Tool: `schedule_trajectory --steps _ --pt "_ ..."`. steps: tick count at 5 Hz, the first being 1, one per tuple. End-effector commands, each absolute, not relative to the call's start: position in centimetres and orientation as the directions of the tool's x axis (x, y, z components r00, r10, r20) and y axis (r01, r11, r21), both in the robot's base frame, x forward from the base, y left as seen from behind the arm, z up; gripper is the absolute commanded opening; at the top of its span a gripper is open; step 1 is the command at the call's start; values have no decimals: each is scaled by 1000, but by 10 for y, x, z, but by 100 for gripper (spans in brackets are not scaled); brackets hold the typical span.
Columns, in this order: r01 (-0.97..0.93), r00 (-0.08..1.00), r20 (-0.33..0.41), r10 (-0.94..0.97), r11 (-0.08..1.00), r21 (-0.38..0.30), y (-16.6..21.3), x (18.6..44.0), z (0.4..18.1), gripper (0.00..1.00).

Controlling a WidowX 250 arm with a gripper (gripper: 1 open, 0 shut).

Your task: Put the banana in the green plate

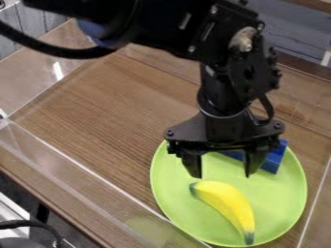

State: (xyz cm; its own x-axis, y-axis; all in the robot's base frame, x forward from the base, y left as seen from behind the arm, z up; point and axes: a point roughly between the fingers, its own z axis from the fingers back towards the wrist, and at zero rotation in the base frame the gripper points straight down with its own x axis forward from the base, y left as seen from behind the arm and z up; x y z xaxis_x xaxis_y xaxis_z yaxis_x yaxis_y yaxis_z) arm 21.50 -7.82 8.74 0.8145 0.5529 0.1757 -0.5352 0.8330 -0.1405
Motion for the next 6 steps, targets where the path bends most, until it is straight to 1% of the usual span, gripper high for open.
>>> schedule_trajectory --steps 1,6 --pt "-528 808 198 555 831 -174 -79 223 98 100" --pt "-507 829 184 529 848 -154 -76 221 95 100"
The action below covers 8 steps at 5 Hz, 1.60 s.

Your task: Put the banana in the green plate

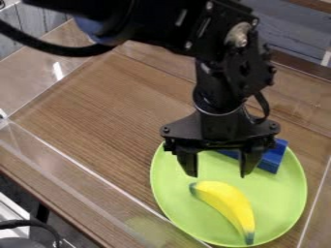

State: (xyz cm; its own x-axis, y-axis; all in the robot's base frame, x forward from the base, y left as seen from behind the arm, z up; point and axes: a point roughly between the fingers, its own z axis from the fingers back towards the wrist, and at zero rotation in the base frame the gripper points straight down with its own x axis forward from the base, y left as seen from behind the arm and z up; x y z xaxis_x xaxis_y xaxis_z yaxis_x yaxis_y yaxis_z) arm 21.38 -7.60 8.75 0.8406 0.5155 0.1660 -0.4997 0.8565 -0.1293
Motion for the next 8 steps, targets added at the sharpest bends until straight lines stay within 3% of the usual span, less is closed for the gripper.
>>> schedule_trajectory --steps 1,6,8 --pt "-503 832 182 524 851 -151 -75 221 95 100" --pt "-484 848 171 502 864 -139 -73 221 91 100" --pt "-476 847 194 494 869 -137 -64 228 99 100"
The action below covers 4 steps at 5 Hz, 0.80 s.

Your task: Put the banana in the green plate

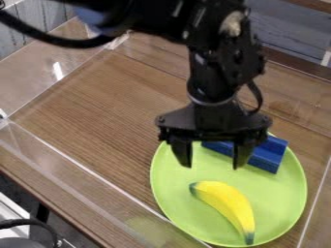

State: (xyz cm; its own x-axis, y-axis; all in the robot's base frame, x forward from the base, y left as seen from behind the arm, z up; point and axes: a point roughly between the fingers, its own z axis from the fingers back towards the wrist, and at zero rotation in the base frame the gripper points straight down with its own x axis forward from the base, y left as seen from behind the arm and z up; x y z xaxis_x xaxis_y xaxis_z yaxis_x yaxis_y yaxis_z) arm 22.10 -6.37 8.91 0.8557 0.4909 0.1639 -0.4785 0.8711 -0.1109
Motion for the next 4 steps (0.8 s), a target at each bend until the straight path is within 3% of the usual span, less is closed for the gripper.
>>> schedule_trajectory --steps 1,4 --pt "-460 846 226 483 875 -151 -57 240 119 100" --pt "-567 780 217 587 810 -152 -47 258 100 100"
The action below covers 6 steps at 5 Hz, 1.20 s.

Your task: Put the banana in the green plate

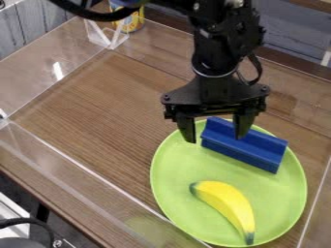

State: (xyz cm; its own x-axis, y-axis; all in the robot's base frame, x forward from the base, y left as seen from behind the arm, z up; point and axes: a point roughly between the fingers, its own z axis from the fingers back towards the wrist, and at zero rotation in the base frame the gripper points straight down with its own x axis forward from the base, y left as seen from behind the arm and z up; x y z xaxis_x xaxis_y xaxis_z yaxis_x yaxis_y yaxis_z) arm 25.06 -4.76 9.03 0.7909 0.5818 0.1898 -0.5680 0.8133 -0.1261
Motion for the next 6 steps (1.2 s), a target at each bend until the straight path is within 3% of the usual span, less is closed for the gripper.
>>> schedule_trajectory --steps 1,6 --pt "-592 763 213 610 792 -149 -45 262 92 100" --pt "-622 739 213 639 769 -147 -36 282 70 100"
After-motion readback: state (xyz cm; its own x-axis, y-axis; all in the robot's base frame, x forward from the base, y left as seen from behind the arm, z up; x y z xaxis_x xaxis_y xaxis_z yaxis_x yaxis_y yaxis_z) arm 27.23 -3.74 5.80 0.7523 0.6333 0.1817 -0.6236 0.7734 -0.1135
